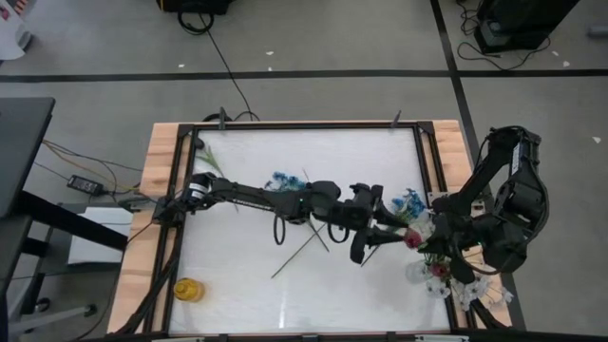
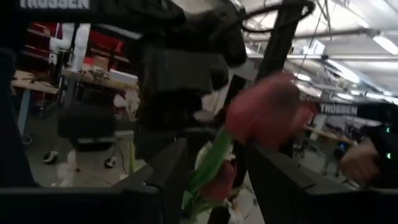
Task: Sort flowers into vase by color
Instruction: Put the red tulip into the transparent vase
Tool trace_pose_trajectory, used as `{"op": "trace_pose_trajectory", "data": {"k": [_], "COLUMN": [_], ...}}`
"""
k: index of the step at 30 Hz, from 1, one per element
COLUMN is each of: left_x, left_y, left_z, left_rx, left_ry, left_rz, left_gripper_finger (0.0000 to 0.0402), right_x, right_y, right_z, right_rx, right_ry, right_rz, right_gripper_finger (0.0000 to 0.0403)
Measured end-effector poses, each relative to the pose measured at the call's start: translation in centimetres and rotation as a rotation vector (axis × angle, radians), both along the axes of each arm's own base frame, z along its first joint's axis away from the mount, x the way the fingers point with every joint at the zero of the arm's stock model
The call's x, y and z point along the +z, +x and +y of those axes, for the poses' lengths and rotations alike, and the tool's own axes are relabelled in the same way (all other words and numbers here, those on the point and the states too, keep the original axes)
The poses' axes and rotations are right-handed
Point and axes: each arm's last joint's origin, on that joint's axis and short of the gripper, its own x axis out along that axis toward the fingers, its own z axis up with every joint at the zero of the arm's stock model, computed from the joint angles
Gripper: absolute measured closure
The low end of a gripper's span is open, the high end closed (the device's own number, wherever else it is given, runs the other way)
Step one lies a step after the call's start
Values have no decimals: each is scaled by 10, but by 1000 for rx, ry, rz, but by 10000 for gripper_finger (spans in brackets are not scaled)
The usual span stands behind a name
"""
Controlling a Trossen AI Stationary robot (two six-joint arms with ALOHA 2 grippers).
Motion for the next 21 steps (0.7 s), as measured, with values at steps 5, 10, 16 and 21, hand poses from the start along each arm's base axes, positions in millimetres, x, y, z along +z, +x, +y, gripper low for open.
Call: {"op": "trace_pose_trajectory", "data": {"k": [5,10,16,21], "left_x": [-4,-3,-3,1], "left_y": [0,1,1,0], "left_z": [-5,-3,2,2], "left_rx": [-4,28,81,82], "left_ry": [33,28,15,10], "left_rz": [27,23,23,-14], "left_gripper_finger": [243,246,246,248], "right_x": [0,1,1,1], "right_y": [0,0,0,0], "right_z": [-1,-1,-1,-1], "right_rx": [-15,-24,-23,-22], "right_ry": [-6,-4,-4,-4], "right_rz": [-15,-21,-21,-21], "right_gripper_finger": [390,390,390,390]}}
